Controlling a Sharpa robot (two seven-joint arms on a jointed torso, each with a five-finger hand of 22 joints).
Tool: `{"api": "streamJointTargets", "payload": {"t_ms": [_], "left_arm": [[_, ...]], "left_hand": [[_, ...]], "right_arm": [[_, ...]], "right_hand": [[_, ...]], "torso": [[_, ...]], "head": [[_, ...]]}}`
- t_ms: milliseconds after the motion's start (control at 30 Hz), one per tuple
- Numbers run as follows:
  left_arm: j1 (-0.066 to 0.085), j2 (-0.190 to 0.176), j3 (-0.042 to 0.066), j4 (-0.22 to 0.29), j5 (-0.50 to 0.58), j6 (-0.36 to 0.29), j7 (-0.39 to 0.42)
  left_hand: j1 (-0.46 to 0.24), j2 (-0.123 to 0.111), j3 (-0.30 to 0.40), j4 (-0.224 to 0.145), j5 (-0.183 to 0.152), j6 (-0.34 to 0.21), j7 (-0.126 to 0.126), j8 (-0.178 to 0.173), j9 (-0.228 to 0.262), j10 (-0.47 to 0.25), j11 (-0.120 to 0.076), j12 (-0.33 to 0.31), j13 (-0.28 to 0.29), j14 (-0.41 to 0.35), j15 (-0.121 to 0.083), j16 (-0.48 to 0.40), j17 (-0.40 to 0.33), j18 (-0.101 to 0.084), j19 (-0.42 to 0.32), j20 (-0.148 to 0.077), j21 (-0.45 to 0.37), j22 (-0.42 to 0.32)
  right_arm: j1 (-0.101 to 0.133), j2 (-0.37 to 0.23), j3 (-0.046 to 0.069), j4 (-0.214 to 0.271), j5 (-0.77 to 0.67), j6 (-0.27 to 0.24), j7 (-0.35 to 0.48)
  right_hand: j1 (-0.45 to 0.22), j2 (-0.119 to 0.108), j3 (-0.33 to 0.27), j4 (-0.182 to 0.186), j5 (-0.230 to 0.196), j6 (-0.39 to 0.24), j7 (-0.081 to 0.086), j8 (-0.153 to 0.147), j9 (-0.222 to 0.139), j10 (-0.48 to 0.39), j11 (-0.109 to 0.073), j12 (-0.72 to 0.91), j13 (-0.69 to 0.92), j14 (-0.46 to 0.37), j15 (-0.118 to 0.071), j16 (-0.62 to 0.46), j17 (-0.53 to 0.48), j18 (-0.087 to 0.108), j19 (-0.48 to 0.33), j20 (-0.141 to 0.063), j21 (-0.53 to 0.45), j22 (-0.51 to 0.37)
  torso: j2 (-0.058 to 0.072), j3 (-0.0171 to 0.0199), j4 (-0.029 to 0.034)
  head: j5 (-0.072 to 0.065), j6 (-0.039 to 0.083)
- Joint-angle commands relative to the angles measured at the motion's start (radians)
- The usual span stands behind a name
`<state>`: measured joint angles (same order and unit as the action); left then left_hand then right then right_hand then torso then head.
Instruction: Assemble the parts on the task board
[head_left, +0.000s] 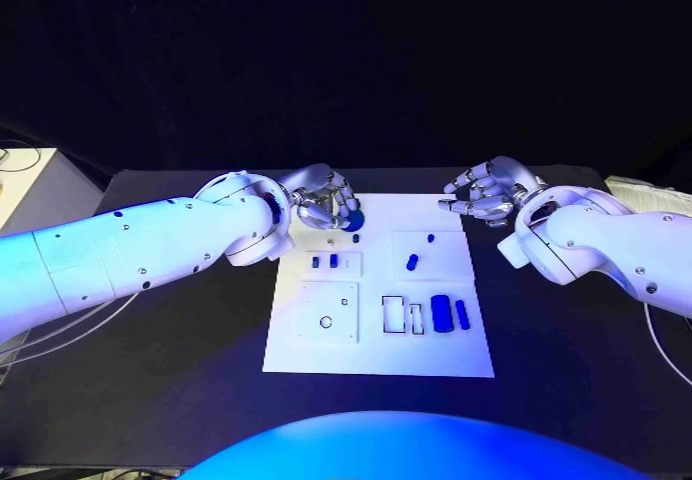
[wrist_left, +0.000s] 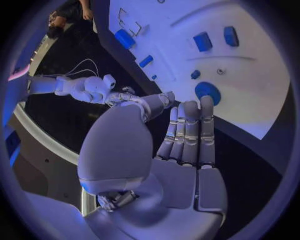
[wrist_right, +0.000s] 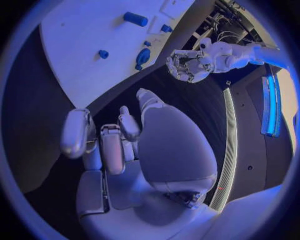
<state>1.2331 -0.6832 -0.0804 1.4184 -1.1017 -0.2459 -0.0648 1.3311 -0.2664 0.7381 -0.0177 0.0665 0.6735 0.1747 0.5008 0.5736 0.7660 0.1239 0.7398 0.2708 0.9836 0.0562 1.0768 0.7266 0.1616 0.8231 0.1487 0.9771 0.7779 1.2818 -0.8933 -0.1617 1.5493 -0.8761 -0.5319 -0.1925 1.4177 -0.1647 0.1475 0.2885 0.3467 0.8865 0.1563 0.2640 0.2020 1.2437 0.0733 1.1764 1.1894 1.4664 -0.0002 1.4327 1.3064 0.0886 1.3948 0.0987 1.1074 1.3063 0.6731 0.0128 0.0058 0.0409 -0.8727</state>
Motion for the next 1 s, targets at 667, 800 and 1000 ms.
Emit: {"api": "streamJointTargets", "payload": {"t_ms": [667,800,1000], "left_arm": [[-0.014,0.135,-0.046,-0.142,-0.428,0.077,0.039],[-0.015,0.150,-0.050,-0.162,-0.443,0.095,0.026],[-0.016,0.161,-0.052,-0.177,-0.454,0.107,0.016]], "left_hand": [[0.010,-0.014,-0.061,-0.010,-0.003,0.088,-0.041,-0.061,-0.163,-0.036,-0.007,-0.018,-0.080,-0.010,-0.009,0.070,-0.060,0.023,0.034,0.001,-0.024,-0.024],[0.011,-0.012,-0.062,-0.011,-0.002,0.095,-0.040,-0.065,-0.172,-0.033,-0.008,-0.018,-0.085,-0.007,-0.009,0.081,-0.062,0.022,0.038,0.000,-0.021,-0.022],[0.016,-0.006,-0.058,-0.012,-0.002,0.111,-0.038,-0.071,-0.187,-0.023,-0.008,-0.016,-0.093,-0.003,-0.008,0.098,-0.067,0.022,0.044,-0.001,-0.013,-0.017]], "right_arm": [[0.000,0.012,0.000,-0.018,0.137,-0.109,0.254],[0.000,0.014,0.000,-0.022,0.183,-0.129,0.316],[0.000,0.019,0.000,-0.032,0.265,-0.140,0.415]], "right_hand": [[-0.019,-0.095,0.293,-0.035,0.035,-0.040,0.031,0.063,0.009,-0.155,0.033,-0.863,-0.880,-0.188,0.025,-0.967,-0.646,0.091,-0.202,0.024,-0.888,-0.594],[-0.021,-0.093,0.324,-0.069,0.032,-0.050,0.046,0.059,0.004,-0.160,0.051,-0.936,-0.972,-0.223,0.046,-1.080,-0.696,0.088,-0.239,0.041,-0.938,-0.645],[-0.026,-0.081,0.368,-0.124,0.031,-0.105,0.066,0.033,-0.010,-0.211,0.086,-0.996,-1.078,-0.380,0.103,-1.260,-0.811,0.084,-0.387,0.096,-1.046,-0.765]], "torso": [[0.002,0.0021,-0.0023],[0.001,0.0012,-0.0016],[0.001,0.0024,-0.0011]], "head": [[-0.020,0.000],[-0.022,0.000],[-0.023,0.000]]}}
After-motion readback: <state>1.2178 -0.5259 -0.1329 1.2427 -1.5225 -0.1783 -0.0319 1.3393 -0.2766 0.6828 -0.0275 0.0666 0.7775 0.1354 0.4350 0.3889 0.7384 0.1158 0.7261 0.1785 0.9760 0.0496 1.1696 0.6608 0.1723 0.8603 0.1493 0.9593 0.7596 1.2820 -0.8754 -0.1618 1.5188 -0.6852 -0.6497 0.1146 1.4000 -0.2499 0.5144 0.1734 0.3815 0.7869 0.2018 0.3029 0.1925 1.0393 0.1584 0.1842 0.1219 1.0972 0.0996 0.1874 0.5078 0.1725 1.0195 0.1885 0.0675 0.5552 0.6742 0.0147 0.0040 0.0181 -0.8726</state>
